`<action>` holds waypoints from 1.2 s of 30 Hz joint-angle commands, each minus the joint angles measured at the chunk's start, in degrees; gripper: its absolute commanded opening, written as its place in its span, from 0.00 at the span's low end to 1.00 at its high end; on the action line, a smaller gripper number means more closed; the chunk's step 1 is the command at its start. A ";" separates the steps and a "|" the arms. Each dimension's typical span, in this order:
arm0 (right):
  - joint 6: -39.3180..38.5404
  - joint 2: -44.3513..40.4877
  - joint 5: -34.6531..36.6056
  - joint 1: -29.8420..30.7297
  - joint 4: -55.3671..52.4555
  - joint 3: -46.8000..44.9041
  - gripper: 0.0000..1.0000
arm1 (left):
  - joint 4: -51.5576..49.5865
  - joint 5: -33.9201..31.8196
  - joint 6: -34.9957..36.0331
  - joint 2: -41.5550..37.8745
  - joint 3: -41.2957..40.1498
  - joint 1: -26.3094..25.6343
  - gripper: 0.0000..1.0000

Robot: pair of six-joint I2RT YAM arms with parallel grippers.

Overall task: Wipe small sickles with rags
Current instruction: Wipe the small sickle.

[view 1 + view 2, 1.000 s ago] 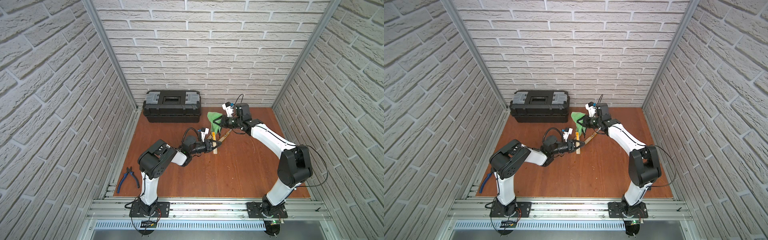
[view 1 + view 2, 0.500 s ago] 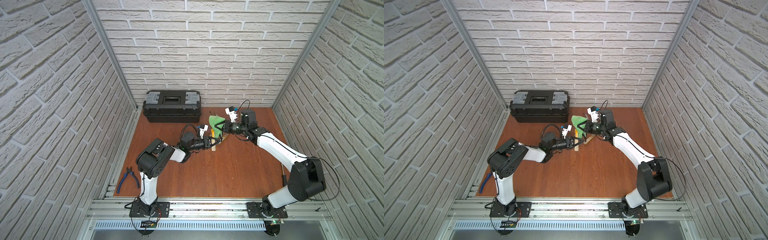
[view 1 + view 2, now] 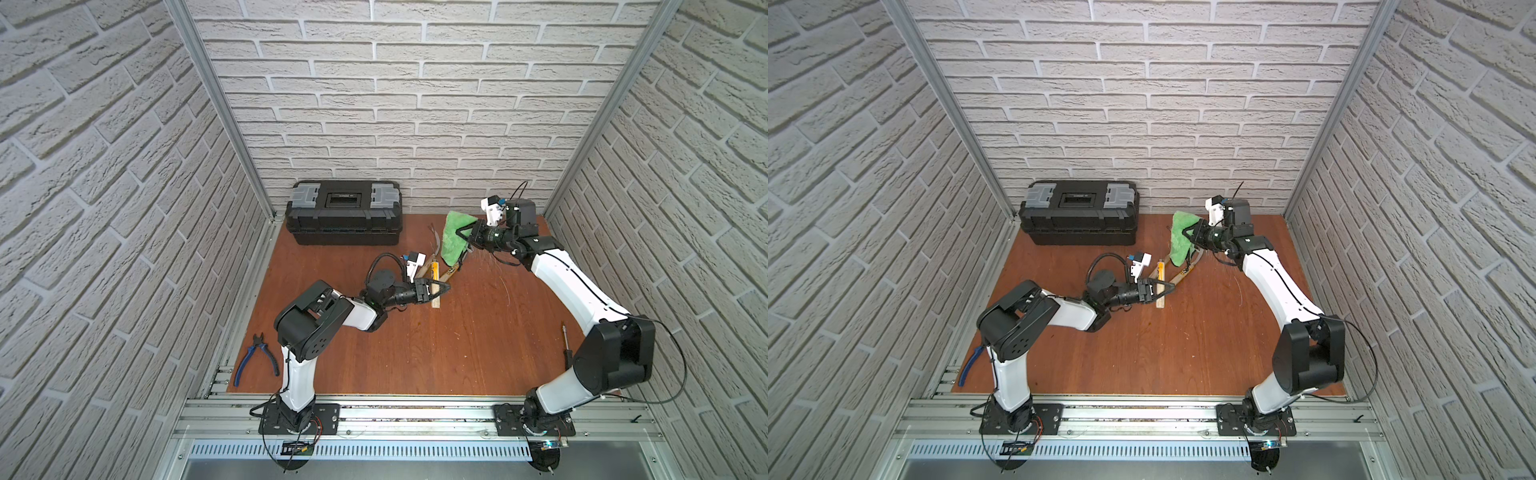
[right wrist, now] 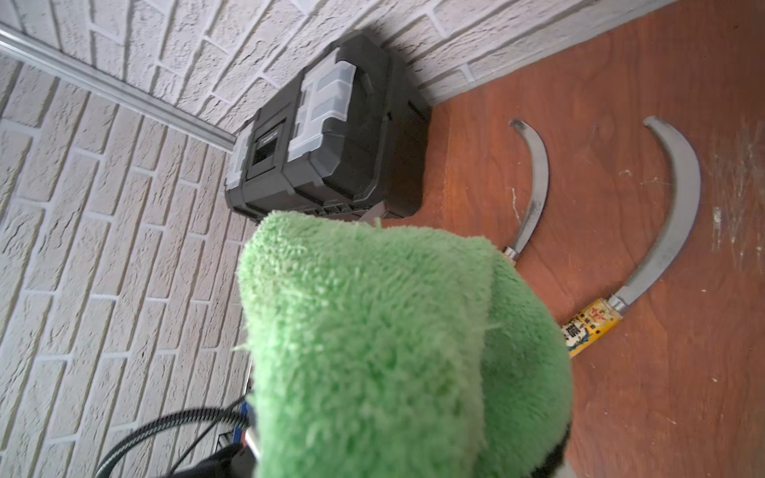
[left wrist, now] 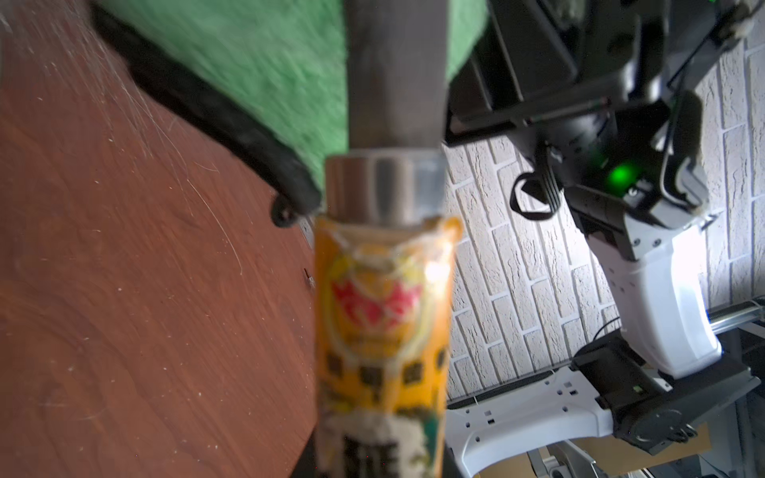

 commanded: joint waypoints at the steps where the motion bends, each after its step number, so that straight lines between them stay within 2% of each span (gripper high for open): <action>1: 5.26 3.53 3.11 -0.52 4.80 1.29 0.03 | 5.97 -0.93 1.21 -1.67 -0.52 -1.99 0.00; 6: 10.28 8.60 5.42 -0.70 7.75 3.28 0.03 | 7.12 -2.38 1.23 -0.55 -1.34 -4.11 0.00; 12: 14.36 9.83 5.47 -0.78 12.90 2.39 0.03 | 7.18 -2.56 1.22 0.46 -1.56 -5.15 0.00; 26: 18.25 7.67 -0.76 -1.40 19.49 0.09 0.03 | 5.92 -2.56 1.92 2.14 -1.14 -5.05 0.00; 36: 19.69 2.87 -5.24 -0.66 24.42 -6.42 0.03 | 3.86 -0.56 2.42 5.30 2.48 -4.46 0.00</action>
